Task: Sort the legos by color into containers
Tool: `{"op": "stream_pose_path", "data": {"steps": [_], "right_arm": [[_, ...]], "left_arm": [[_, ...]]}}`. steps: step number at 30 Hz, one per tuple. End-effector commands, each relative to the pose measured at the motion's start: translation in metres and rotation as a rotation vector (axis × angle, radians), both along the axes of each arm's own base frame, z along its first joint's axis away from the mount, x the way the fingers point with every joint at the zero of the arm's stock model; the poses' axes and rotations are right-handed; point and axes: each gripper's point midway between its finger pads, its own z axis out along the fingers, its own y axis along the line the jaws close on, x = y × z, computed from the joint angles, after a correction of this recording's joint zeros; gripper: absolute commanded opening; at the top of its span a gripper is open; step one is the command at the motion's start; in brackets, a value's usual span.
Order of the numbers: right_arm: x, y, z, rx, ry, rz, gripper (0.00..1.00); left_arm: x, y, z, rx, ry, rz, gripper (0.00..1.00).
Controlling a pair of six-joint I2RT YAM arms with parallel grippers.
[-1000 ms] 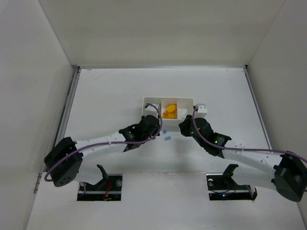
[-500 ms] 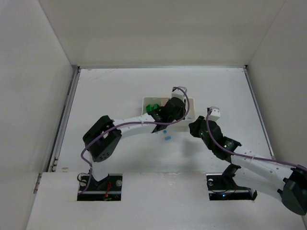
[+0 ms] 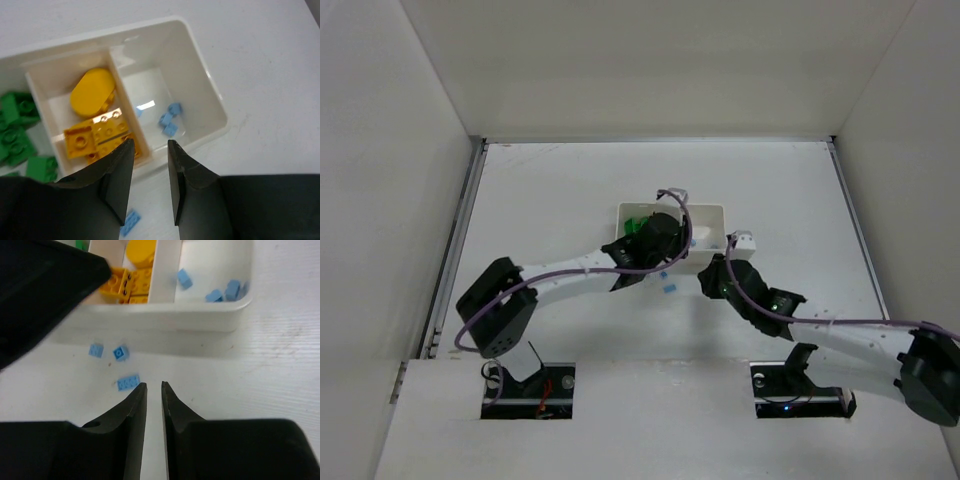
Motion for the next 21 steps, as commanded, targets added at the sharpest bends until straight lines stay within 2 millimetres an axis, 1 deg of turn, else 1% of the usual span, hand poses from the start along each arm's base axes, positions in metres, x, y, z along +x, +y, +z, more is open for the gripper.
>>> {"op": "stream_pose_path", "data": {"steps": [1,3,6,8,10,12,15,19,21], "right_arm": [[0.001,0.038,0.013,0.018,-0.032,0.098,0.23],[0.000,0.050,0.007,0.001,-0.024,0.126,0.22],[0.004,0.061,0.002,-0.007,-0.020,0.135,0.23],[0.007,0.064,-0.001,-0.010,-0.017,0.135,0.23],[0.008,0.067,-0.001,-0.013,-0.015,0.135,0.24],[0.009,0.068,-0.002,-0.015,-0.013,0.135,0.24],[0.010,0.069,-0.002,-0.019,-0.014,0.136,0.24],[0.010,0.070,-0.004,-0.023,-0.008,0.137,0.24],[0.011,0.070,-0.008,-0.032,0.001,0.136,0.24]], "left_arm": [[-0.013,0.036,0.014,-0.024,-0.038,0.064,0.28],[-0.026,0.057,0.005,-0.010,-0.028,0.091,0.26],[-0.043,0.084,-0.009,-0.007,-0.003,0.130,0.26],[-0.051,0.098,-0.021,0.000,0.022,0.157,0.26],[-0.056,0.108,-0.036,0.012,0.054,0.175,0.26],[-0.059,0.112,-0.052,0.030,0.081,0.184,0.27],[-0.060,0.112,-0.072,0.063,0.107,0.185,0.31],[-0.055,0.110,-0.091,0.099,0.117,0.180,0.34],[-0.053,0.106,-0.097,0.107,0.121,0.169,0.35]]}}
